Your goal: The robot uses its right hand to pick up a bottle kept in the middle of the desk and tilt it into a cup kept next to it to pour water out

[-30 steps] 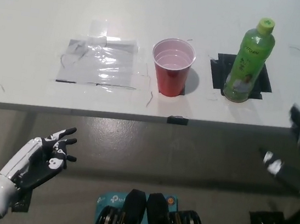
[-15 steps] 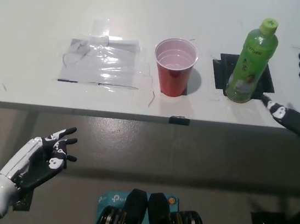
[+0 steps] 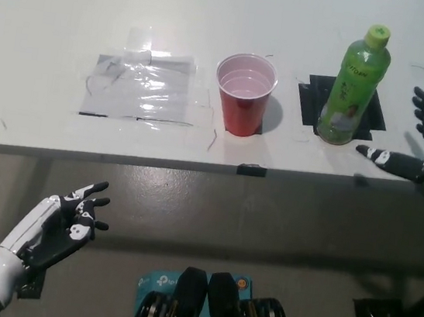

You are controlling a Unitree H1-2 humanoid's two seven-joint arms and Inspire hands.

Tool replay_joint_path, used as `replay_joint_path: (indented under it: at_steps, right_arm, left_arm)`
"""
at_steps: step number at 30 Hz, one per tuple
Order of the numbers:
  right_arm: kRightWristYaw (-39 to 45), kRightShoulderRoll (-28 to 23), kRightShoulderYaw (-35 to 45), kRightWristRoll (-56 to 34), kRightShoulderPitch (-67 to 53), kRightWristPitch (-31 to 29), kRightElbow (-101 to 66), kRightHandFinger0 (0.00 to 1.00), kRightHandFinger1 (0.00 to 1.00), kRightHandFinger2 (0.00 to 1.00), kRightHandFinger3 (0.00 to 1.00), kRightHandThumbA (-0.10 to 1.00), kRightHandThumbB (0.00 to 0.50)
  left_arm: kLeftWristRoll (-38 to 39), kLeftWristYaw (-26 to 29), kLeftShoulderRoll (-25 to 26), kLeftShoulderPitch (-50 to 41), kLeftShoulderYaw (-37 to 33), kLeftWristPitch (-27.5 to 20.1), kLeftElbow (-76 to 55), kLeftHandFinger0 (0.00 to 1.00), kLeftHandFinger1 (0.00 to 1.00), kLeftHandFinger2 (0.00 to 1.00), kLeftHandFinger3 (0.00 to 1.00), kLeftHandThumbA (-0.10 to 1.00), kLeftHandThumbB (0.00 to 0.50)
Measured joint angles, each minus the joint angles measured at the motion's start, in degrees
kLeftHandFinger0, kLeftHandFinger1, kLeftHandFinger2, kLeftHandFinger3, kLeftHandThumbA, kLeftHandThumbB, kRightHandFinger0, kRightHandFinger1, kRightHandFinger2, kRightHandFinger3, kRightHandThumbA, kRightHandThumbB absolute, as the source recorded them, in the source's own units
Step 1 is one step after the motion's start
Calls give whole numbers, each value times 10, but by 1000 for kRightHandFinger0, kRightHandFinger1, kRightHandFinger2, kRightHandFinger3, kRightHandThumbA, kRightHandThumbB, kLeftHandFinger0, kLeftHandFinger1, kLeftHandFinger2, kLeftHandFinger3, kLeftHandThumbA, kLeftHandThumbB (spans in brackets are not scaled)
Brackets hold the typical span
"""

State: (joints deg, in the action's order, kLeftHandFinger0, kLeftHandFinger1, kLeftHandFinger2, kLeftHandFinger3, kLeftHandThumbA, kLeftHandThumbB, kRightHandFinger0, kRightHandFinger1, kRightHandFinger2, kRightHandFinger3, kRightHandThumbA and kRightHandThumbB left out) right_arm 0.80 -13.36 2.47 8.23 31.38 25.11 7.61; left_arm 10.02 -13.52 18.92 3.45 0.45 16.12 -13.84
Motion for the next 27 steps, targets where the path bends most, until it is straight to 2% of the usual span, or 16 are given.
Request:
replay_joint_path:
  at_steps: [6,10,16,22,24,27]
  right_arm:
    - [-21,8,14,0,25,0,61,1000,1000,1000,1000,994,500]
    - [-32,10,11,8,33,0,65,1000,1000,1000,1000,999,500]
    - [-38,14,-9,21,63,1,74,1000,1000,1000,1000,935,500]
    - [-38,18,-29,25,73,1,81,1000,1000,1000,1000,907,491]
    - [-38,19,-44,32,73,1,81,1000,1000,1000,1000,936,496]
    - [-39,19,-64,42,73,1,86,1000,1000,1000,1000,895,492]
  left_arm:
    - [0,0,0,0,-1,0,0,731,917,1000,1000,626,149]
    - [0,-5,0,0,-2,0,0,732,913,1000,1000,604,135]
    - [0,-10,0,2,-3,0,0,729,904,1000,1000,595,126]
    - [-1,-11,0,4,-6,0,0,749,915,1000,1000,602,122]
    - [-1,-12,0,4,-7,0,0,750,914,1000,1000,602,122]
    - [-1,-12,0,5,-9,0,0,744,911,1000,1000,613,124]
